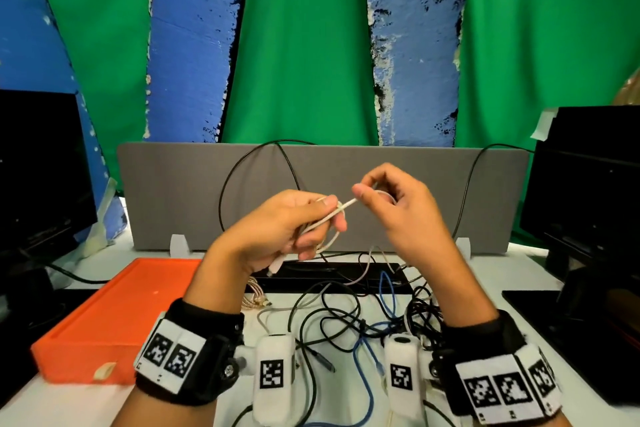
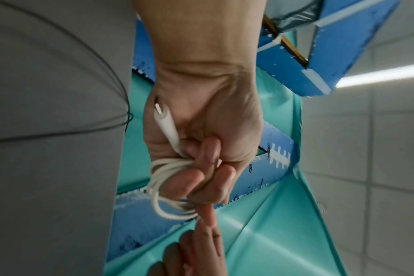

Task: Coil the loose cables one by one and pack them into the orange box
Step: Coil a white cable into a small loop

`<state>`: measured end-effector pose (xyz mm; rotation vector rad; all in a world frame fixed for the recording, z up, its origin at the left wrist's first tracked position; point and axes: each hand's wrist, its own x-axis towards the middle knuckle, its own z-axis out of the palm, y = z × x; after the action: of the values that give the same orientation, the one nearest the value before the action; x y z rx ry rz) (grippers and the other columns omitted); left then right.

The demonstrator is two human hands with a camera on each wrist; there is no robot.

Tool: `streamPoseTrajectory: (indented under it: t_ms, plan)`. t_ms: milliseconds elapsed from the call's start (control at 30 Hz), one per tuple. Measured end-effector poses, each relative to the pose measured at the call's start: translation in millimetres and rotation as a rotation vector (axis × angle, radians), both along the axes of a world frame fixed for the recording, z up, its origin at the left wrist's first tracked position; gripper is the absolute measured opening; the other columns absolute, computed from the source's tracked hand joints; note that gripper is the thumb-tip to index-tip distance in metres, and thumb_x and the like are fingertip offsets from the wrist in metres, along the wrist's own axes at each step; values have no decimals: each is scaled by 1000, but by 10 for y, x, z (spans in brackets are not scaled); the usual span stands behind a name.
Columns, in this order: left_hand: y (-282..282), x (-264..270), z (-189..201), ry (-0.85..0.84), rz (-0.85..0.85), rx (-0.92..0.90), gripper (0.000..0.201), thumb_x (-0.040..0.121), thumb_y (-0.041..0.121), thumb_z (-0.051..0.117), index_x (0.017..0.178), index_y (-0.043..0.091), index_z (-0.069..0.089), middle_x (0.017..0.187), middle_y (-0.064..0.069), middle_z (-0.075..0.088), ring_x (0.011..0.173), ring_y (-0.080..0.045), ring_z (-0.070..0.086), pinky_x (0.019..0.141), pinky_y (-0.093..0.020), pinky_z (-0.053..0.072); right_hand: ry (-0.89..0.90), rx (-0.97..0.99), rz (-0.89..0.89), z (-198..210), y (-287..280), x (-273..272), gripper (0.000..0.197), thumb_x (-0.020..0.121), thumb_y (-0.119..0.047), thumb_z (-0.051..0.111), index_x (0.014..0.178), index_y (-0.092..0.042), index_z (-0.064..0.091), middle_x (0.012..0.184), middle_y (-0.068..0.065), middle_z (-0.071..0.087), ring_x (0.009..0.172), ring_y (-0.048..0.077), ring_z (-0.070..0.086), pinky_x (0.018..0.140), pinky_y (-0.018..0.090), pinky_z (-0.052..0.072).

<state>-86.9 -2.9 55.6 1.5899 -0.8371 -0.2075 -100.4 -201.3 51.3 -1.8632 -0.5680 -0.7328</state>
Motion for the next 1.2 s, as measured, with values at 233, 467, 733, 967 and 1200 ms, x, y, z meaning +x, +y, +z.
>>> streamPoseTrajectory:
  t_ms: [233, 467, 733, 967, 1200]
  plan:
    - [-149, -32, 48, 348, -322, -517, 30, 101, 26, 43, 82, 8, 57, 44, 7, 38, 30, -2, 32, 41, -19, 37, 140, 99, 79, -64, 239, -47, 47, 100, -58, 32, 98, -31, 71, 56, -16, 51, 50, -2, 45, 55, 19, 32]
    - [-201, -26, 71, 496, -338, -609, 35, 98, 37, 48, 73, 13, 52, 39, 8, 35, 27, -4, 35, 43, -20, 43, 176, 153, 141, -127, 462, -94, 49, 102, -57, 28, 108, -31, 68, 74, -16, 68, 61, -6, 57, 57, 11, 37]
    - [-339, -104, 84, 396, 32, -515, 41, 94, 37, 57, 62, 19, 39, 40, 6, 32, 30, -7, 31, 43, -21, 40, 74, -52, -87, -129, 413, -103, 44, 105, -51, 29, 96, -21, 60, 86, -3, 70, 80, 10, 67, 77, 40, 54]
    - [-515, -25, -113, -496, 714, -126, 56, 100, 55, 39, 74, 7, 54, 64, -13, 52, 58, -18, 45, 56, -42, 40, 23, -91, -286, -60, 347, -98, 43, 105, -48, 31, 81, -20, 52, 70, -7, 56, 67, 13, 55, 59, 34, 39]
    - [-601, 40, -170, -381, 796, -251, 50, 97, 60, 35, 75, 27, 64, 58, 4, 58, 57, -9, 54, 55, -29, 44, 189, 211, 190, 4, 349, -187, 41, 106, -44, 38, 79, -15, 48, 61, -6, 41, 55, 4, 36, 55, 13, 34]
